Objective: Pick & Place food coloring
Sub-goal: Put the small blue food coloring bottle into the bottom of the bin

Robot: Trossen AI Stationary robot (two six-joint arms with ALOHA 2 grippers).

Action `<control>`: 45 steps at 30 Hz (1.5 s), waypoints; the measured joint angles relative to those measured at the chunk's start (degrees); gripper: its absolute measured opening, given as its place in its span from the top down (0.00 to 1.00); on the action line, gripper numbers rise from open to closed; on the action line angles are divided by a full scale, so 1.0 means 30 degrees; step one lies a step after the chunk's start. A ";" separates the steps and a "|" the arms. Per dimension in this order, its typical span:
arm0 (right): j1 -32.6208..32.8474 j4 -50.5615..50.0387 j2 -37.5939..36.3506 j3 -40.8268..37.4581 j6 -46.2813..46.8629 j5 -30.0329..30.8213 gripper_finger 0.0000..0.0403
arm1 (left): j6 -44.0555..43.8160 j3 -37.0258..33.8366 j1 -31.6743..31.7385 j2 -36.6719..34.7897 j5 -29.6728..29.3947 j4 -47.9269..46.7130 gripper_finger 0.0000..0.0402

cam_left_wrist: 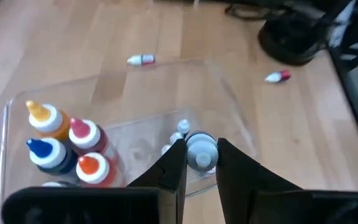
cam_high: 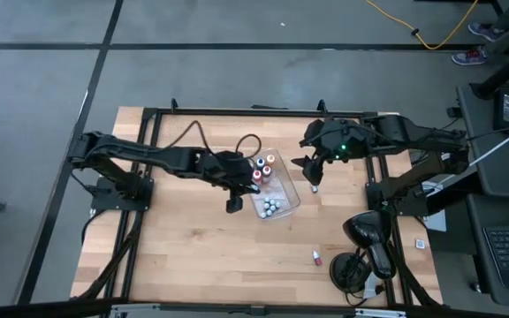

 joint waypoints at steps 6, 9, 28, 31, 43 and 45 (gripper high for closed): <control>0.0750 -0.0089 -0.0041 0.0000 0.0101 0.0019 0.27 | -0.0632 0.0076 0.0000 0.1377 -0.0428 -0.0242 0.85; 0.1026 -0.0089 -0.0043 0.0000 0.0304 0.0109 0.27 | -0.0523 0.1126 0.0000 0.2165 -0.0780 -0.1761 0.85; 0.1414 -0.0067 -0.0036 0.0000 -0.0053 0.0474 0.27 | 0.0540 0.7948 0.0117 0.8206 -0.1648 -0.8602 0.85; 0.1414 -0.0067 -0.0036 0.0000 -0.0079 0.0474 0.27 | 0.0283 0.8116 0.0192 0.8673 -0.1607 -0.8728 0.85; 0.1414 -0.0193 -0.0029 -0.0007 -0.0221 0.1277 0.27 | -0.0320 0.8007 0.0204 0.9888 -0.1397 -0.7719 0.86; 0.1414 -0.0264 -0.0029 -0.0007 -0.0221 0.1312 0.27 | -0.0485 0.8000 0.0204 1.0248 -0.1059 -0.7926 0.86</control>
